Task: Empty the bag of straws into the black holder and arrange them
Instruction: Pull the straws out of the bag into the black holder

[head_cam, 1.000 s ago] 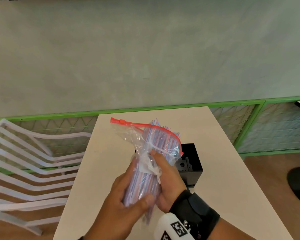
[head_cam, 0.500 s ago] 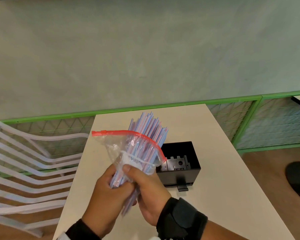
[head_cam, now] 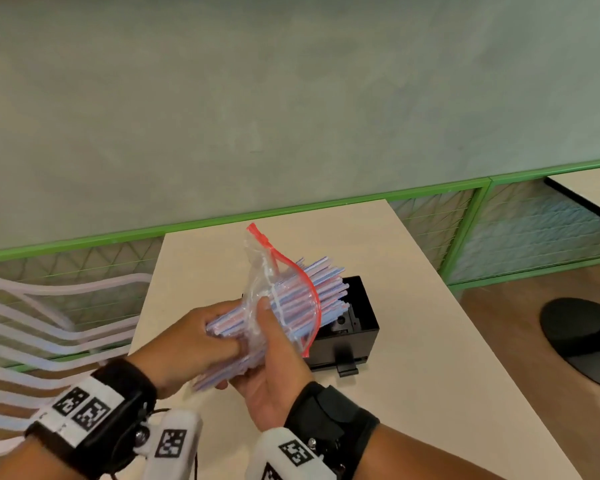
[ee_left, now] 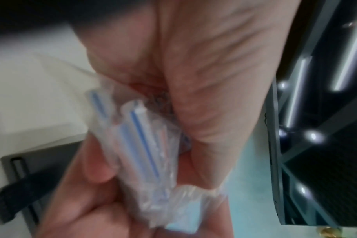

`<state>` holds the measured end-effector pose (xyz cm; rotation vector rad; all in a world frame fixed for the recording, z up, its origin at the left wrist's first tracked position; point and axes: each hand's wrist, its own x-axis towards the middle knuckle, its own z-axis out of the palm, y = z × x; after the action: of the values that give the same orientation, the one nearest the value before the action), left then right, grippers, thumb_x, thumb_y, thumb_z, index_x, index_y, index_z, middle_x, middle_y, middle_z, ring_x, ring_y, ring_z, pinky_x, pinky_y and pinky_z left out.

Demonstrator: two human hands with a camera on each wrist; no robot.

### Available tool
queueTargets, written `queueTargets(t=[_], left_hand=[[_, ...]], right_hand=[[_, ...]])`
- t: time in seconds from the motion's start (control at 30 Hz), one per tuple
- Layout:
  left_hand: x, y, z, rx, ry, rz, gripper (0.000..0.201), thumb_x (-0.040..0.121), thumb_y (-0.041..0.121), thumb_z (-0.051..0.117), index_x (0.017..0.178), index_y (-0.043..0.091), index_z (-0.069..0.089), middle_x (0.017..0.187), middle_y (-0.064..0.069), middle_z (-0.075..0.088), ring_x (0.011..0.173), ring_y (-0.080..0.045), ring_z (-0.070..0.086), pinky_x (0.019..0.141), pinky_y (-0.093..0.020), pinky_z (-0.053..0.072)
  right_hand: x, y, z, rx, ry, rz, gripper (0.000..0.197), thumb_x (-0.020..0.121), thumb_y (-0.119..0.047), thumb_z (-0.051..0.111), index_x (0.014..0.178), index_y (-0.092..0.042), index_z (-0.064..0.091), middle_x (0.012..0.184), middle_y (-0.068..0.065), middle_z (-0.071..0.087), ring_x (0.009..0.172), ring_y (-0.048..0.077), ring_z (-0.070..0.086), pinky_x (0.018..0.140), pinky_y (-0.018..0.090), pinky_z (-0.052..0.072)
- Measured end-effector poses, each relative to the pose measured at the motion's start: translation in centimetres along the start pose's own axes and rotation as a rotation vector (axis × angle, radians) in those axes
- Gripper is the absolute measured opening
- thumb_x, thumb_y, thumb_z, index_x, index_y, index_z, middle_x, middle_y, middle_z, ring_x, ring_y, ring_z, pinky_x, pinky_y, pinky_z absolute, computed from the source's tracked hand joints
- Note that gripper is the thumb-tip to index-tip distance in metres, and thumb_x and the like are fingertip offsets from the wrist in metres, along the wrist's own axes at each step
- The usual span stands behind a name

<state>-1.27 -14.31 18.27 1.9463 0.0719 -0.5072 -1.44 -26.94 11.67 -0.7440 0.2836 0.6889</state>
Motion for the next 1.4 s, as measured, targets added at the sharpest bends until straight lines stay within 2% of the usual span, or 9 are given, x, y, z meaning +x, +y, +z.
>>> queueTargets(t=[0.1,0.3,0.43,0.6,0.77,0.87,1.0,1.23,1.4], left_hand=[[2.7,1.1,-1.6,0.117,-0.137,-0.050,0.041,0.079,-0.009,0.056,0.105,0.016,0.074,0.077,-0.012,0.078,0.056,-0.017,0.069,0.053,-0.027,0.056],[7.7,3.9,-3.0,0.403,-0.322,-0.094,0.033,0.087,-0.004,0.059,0.111,0.015,0.070,0.074,0.004,0.074,0.056,-0.008,0.065,0.050,-0.018,0.053],[10.2,4.0,-2.7,0.437,-0.367,-0.116,0.028,0.087,-0.003,0.061,0.109,0.012,0.070,0.072,0.003,0.073,0.055,-0.012,0.064,0.047,-0.016,0.051],[12.0,2.8,-2.2,0.368,-0.400,-0.131,0.030,0.091,-0.010,0.055,0.111,0.007,0.068,0.062,0.011,0.073,0.049,-0.003,0.064,0.047,-0.012,0.049],[12.8,2.2,-2.5,0.249,-0.462,-0.105,0.047,0.081,0.008,0.076,0.124,0.023,0.068,0.108,0.001,0.079,0.091,-0.014,0.074,0.079,-0.025,0.055],[13.2,1.9,-3.2,0.177,-0.391,-0.136,0.086,0.062,0.030,0.095,0.139,0.028,0.057,0.125,-0.005,0.073,0.108,-0.021,0.072,0.088,-0.033,0.058],[12.2,1.6,-4.1,0.106,-0.349,-0.130,0.060,0.074,0.020,0.086,0.129,0.024,0.063,0.112,-0.011,0.077,0.081,-0.019,0.076,0.059,-0.029,0.060],[9.7,0.8,-5.2,0.124,-0.115,-0.126,0.060,0.067,0.048,0.086,0.122,0.045,0.061,0.120,-0.016,0.061,0.088,-0.029,0.067,0.057,-0.033,0.057],[7.6,0.7,-4.9,0.068,0.084,-0.096,0.070,0.075,0.048,0.079,0.137,0.038,0.049,0.113,-0.013,0.059,0.090,-0.026,0.065,0.056,-0.031,0.057]], right_hand=[[0.5,-0.2,0.1,0.137,0.063,0.088,0.092,0.074,-0.073,0.070,0.132,-0.002,0.066,0.128,0.035,0.068,0.118,0.046,0.068,0.105,0.057,0.053],[1.6,-2.4,-0.4,0.234,0.204,0.057,0.068,0.091,-0.066,0.060,0.102,0.000,0.072,0.100,0.023,0.071,0.091,0.036,0.067,0.098,0.046,0.050],[2.2,-3.6,-1.1,0.207,0.221,0.159,0.078,0.089,-0.074,0.056,0.100,0.003,0.066,0.134,0.029,0.063,0.126,0.043,0.061,0.112,0.051,0.045],[3.0,-4.0,-2.1,0.185,0.234,0.179,0.092,0.086,-0.078,0.055,0.121,0.007,0.063,0.138,0.029,0.061,0.128,0.043,0.060,0.114,0.052,0.045],[2.9,-4.0,-2.5,0.267,0.260,0.156,0.076,0.090,-0.070,0.059,0.096,0.006,0.064,0.112,0.033,0.069,0.122,0.047,0.063,0.116,0.056,0.043],[2.7,-4.3,-2.4,0.294,0.244,0.165,0.078,0.088,-0.069,0.063,0.093,0.009,0.059,0.115,0.037,0.066,0.128,0.049,0.058,0.115,0.056,0.043],[2.7,-4.3,-2.0,0.302,0.216,0.169,0.086,0.085,-0.071,0.065,0.099,0.013,0.059,0.134,0.041,0.058,0.129,0.052,0.057,0.100,0.055,0.051],[2.1,-3.1,-1.8,0.337,0.185,0.160,0.120,0.068,-0.094,0.054,0.117,0.016,0.055,0.111,0.040,0.068,0.095,0.050,0.075,0.070,0.048,0.066],[0.7,-2.7,-2.3,0.319,0.152,0.223,0.139,0.063,-0.095,0.056,0.142,0.018,0.042,0.115,0.041,0.068,0.090,0.053,0.076,0.074,0.051,0.065]])
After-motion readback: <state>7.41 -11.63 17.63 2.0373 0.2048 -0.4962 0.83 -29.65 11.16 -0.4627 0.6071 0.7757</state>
